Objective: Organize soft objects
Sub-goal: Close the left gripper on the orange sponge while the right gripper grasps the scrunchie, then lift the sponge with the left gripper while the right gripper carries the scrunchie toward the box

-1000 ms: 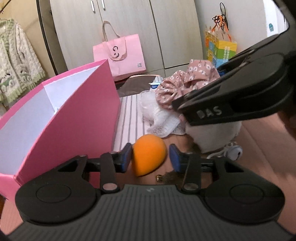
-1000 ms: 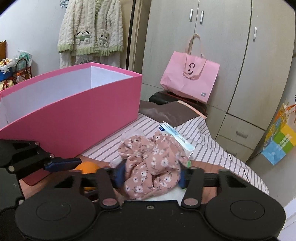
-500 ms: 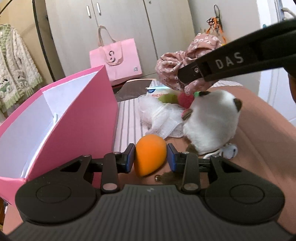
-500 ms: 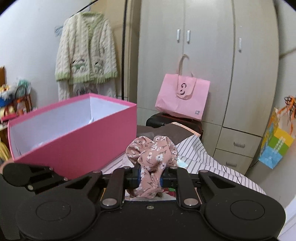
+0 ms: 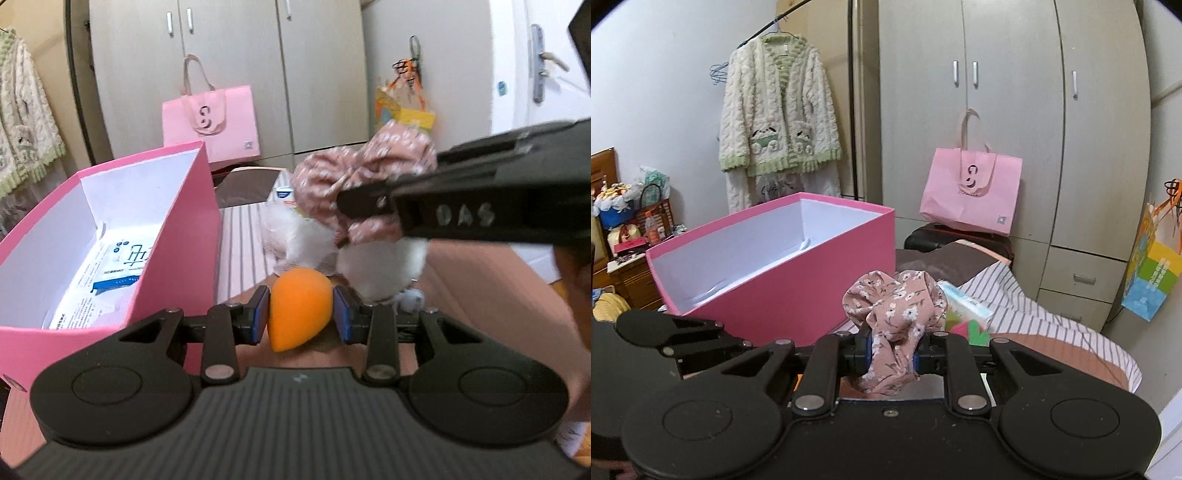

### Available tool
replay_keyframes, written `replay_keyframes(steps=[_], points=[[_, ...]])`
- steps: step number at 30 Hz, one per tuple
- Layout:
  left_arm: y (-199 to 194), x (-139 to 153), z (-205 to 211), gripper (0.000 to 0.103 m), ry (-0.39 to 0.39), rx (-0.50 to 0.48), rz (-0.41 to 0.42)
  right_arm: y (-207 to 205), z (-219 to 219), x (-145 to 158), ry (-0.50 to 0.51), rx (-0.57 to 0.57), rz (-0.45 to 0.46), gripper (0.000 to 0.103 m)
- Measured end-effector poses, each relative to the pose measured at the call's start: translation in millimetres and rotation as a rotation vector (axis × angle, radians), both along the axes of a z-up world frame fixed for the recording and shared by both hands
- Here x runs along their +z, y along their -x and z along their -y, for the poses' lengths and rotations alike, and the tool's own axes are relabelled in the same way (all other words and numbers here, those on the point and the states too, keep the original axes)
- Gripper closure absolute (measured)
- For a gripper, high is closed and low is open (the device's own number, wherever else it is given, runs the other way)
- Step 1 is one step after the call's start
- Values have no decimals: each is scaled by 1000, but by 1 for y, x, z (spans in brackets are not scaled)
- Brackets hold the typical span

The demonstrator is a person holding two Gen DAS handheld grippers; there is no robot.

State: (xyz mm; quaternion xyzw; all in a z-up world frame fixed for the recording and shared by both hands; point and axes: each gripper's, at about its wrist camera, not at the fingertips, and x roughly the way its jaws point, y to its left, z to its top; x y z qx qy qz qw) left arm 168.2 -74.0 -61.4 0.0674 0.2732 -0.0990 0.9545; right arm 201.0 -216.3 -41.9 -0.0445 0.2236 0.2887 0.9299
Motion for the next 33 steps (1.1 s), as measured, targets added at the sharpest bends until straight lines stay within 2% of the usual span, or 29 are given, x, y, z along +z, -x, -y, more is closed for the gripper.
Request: replay_keyframes(steps=[8,19,23,28,33], points=[[25,8,-9,67,26,-50,-17,21,2,-10,-2,7,-21,81],[42,-1,-33,67,102,-74,-116,51,4,-27,16,2,-102,80],[47,-5,-44,67,127,-69,-148,59,4,-30,4,14,-171,80],[52,-11,-61,67,186,-89,-232,74,-4,-30,29,42,-239,80],[62,-4,-80,67,223,-110,-281,86,-21,-22,56,107,-305,80]])
